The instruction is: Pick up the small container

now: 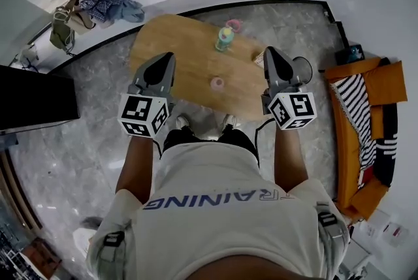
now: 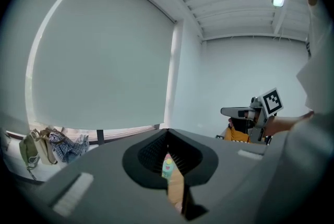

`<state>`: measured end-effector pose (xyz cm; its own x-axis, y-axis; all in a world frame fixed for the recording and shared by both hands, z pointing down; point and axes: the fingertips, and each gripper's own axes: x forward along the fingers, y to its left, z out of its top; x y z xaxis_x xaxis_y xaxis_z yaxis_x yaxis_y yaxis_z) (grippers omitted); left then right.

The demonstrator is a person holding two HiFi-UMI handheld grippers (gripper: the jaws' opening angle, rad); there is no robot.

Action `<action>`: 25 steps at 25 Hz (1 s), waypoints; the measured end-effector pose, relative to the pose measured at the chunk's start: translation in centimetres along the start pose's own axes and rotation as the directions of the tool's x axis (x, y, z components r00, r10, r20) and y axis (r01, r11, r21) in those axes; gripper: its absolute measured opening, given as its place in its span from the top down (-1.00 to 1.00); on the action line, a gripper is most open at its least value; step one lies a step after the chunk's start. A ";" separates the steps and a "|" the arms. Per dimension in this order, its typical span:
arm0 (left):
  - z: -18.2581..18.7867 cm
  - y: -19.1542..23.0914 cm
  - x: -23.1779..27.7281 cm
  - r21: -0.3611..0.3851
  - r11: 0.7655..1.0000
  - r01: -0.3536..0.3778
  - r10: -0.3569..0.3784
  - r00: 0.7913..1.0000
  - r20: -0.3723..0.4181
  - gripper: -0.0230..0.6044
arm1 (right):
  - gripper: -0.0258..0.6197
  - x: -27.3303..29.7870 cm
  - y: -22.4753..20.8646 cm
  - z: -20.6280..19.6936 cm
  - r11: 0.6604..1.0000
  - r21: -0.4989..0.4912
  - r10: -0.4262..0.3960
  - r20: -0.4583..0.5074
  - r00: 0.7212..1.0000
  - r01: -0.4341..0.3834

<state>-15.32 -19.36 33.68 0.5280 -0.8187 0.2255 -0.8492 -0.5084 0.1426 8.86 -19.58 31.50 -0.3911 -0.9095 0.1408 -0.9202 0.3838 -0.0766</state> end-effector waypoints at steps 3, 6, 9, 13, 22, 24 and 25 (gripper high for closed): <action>0.2 -1.0 0.6 0.005 1.000 -0.002 0.002 1.000 0.000 0.92 | 0.87 -0.3 -1.5 -0.7 1.000 0.013 0.000 -0.019 1.000 0.000; -0.2 -1.4 1.1 0.006 1.000 -0.013 0.013 1.000 -0.017 0.92 | 0.81 0.0 -2.2 -1.5 1.000 0.018 0.014 -0.034 0.999 -0.014; -0.5 -2.1 1.9 -0.001 1.000 -0.019 0.019 0.999 -0.031 0.92 | 0.62 0.2 -2.6 -2.3 0.999 0.018 0.045 -0.049 0.998 -0.044; -0.9 -2.9 2.4 -0.006 1.000 -0.019 0.018 0.999 -0.044 0.92 | 0.25 0.5 -2.6 -3.0 0.997 0.010 0.075 -0.065 0.995 -0.075; -1.0 -3.1 2.9 -0.017 1.000 -0.021 0.020 0.999 -0.051 0.92 | -0.72 1.4 -1.6 -3.8 0.993 -0.018 0.117 -0.112 0.987 -0.120; -1.4 -3.2 3.2 -0.019 1.000 -0.017 0.015 0.998 -0.062 0.92 | -0.76 1.6 -1.6 -5.0 0.991 -0.015 0.130 -0.145 0.981 -0.134; -1.8 -3.2 3.4 -0.022 1.000 -0.015 0.013 0.997 -0.071 0.92 | -0.76 1.8 -1.6 -5.9 0.990 -0.014 0.135 -0.164 0.977 -0.139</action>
<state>-10.79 -20.03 35.72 0.5157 -0.8043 0.2952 -0.8567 -0.4903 0.1606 9.58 -20.88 37.67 -0.5092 -0.8107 0.2887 -0.8569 0.5090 -0.0821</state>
